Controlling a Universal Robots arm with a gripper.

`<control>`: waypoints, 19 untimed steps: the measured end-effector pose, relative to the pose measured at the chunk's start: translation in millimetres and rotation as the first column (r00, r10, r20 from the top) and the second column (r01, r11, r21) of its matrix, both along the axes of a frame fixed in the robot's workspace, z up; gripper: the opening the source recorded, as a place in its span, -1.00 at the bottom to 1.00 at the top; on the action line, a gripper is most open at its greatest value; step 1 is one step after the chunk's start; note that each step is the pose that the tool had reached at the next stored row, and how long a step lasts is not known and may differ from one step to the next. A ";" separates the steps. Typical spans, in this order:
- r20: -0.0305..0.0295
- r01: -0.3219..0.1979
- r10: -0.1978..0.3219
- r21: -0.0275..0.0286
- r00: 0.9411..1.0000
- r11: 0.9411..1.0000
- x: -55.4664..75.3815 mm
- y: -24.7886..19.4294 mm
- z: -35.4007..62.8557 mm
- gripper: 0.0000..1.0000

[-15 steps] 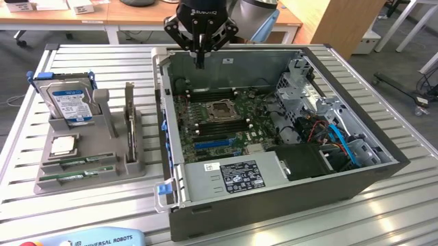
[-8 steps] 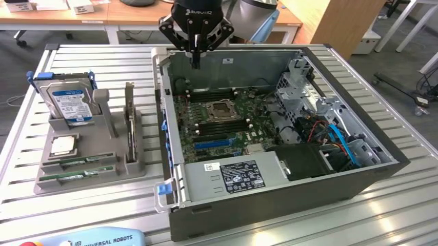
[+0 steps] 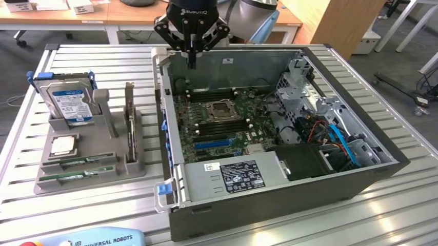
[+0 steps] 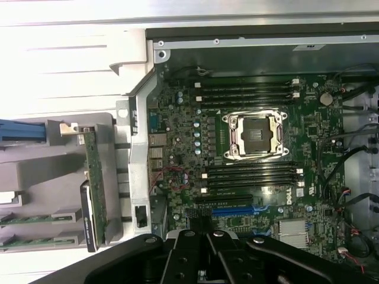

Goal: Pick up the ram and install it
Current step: 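Reach for the ram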

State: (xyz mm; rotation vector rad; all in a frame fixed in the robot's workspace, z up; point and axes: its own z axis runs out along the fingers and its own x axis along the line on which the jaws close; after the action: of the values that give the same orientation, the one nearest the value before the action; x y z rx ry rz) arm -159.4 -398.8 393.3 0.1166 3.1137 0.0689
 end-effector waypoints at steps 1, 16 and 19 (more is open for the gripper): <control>0.000 0.000 0.000 0.000 1.000 1.000 -1.2 0.0 0.0 -0.80; 0.000 0.000 0.000 0.000 1.000 1.000 -24.6 0.0 0.0 -0.80; 0.000 0.000 0.000 0.000 1.000 1.000 -30.2 0.0 0.0 -0.80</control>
State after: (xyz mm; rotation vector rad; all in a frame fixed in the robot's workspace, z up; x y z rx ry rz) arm -189.6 -398.9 393.3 0.1165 3.1137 0.0688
